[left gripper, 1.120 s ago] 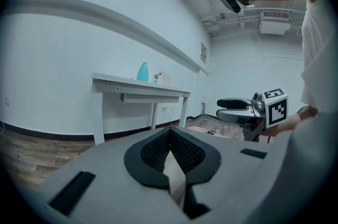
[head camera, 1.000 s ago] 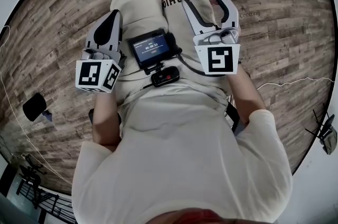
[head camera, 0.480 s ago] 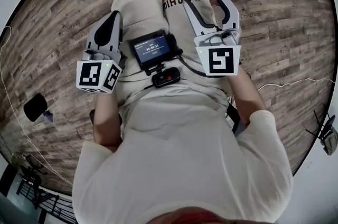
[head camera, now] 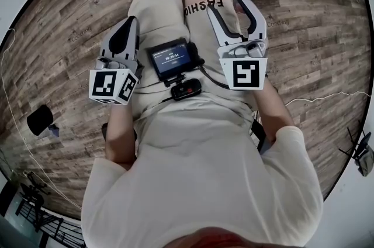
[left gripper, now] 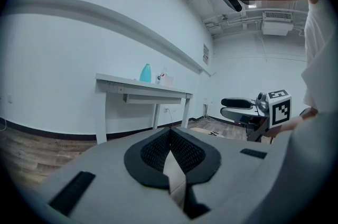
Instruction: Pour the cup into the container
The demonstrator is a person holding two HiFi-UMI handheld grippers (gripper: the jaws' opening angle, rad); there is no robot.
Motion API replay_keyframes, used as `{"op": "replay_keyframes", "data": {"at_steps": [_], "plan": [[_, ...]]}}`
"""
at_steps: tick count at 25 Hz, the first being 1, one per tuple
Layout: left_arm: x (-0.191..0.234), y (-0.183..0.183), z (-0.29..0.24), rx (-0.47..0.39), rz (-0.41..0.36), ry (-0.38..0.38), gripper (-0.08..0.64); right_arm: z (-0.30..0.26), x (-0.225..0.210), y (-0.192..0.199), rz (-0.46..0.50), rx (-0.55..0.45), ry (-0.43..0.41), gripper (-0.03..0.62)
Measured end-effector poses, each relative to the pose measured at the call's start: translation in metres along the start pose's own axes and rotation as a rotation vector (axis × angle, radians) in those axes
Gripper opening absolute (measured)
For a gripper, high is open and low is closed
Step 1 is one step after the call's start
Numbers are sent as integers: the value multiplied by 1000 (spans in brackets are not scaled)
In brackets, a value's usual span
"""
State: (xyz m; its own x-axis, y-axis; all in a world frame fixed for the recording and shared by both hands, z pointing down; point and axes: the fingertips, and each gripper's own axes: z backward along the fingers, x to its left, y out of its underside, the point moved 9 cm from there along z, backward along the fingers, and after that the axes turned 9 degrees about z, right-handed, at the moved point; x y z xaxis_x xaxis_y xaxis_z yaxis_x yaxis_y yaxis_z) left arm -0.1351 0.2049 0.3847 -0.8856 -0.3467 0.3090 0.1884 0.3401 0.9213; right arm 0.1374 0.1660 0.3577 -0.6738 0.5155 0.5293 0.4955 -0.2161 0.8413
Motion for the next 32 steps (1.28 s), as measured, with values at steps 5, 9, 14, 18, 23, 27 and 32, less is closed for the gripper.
{"op": "replay_keyframes", "data": {"at_steps": [5,9,14,18,23,27,32], "plan": [[-1,-1,1,-1,1,-1,12,1,-2,-3,-15,-33,22,242],[0,-2,1,-8,0,0,12,0,0,-4,-17,-41,28,236],[0,-2,2,-3,7,2,12,2,-1,-6,-4,-56,42,225],[0,-3,2,-10,6,4,12,1,1,-6,6,-57,40,219],[0,-4,3,-12,8,2,12,2,3,-3,26,-5,13,216],[0,-3,3,-8,8,3,12,2,3,-4,15,-29,24,215],[-1,-2,2,0,11,12,12,2,3,-3,31,-9,12,213]]}}
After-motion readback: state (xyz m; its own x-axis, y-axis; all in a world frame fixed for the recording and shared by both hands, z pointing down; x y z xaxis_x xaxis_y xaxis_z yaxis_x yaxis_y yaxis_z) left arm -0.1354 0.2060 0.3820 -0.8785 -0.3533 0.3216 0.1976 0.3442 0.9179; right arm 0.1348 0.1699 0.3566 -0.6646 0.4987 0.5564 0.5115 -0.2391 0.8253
